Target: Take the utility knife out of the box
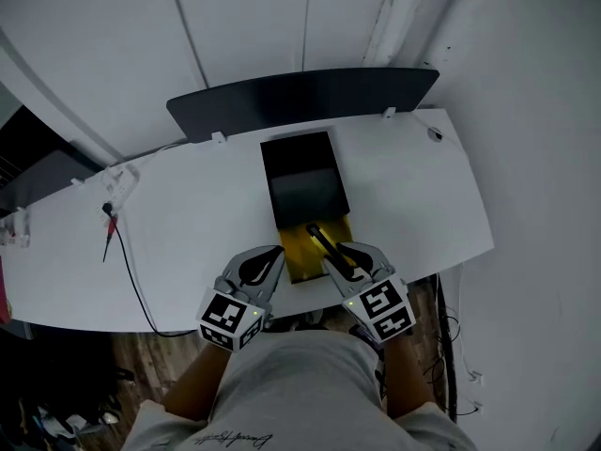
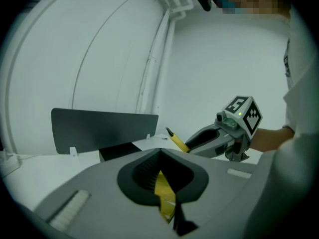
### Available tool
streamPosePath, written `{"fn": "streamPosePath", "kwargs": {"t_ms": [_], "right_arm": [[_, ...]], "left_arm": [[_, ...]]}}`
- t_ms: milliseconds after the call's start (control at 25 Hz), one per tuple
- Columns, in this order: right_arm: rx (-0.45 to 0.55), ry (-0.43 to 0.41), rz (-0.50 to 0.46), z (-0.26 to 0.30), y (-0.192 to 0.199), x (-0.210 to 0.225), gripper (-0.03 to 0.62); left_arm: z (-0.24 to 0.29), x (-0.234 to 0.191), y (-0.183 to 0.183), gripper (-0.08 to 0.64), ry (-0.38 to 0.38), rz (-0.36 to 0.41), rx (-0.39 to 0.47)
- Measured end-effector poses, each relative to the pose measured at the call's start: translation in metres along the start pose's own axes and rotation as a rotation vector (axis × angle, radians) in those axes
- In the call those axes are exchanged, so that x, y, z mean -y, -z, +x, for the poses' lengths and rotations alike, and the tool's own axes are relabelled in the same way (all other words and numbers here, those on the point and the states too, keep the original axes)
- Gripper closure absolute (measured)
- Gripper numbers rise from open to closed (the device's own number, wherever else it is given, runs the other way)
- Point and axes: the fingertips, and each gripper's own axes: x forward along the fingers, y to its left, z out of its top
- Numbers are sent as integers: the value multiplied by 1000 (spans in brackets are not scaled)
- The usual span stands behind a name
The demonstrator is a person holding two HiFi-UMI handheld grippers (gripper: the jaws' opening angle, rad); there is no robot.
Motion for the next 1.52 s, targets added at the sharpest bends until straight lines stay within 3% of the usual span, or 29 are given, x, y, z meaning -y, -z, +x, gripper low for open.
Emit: {"fn": "streamPosePath", "kwargs": {"t_ms": [440, 1520], "right_arm": [[70, -16, 38, -3, -13, -11, 460], [58, -40, 63, 0, -11, -14, 460]], "left_arm": [[-2, 6, -4, 558, -10, 7, 10], [-2, 1, -11, 558, -17, 20, 15]]}}
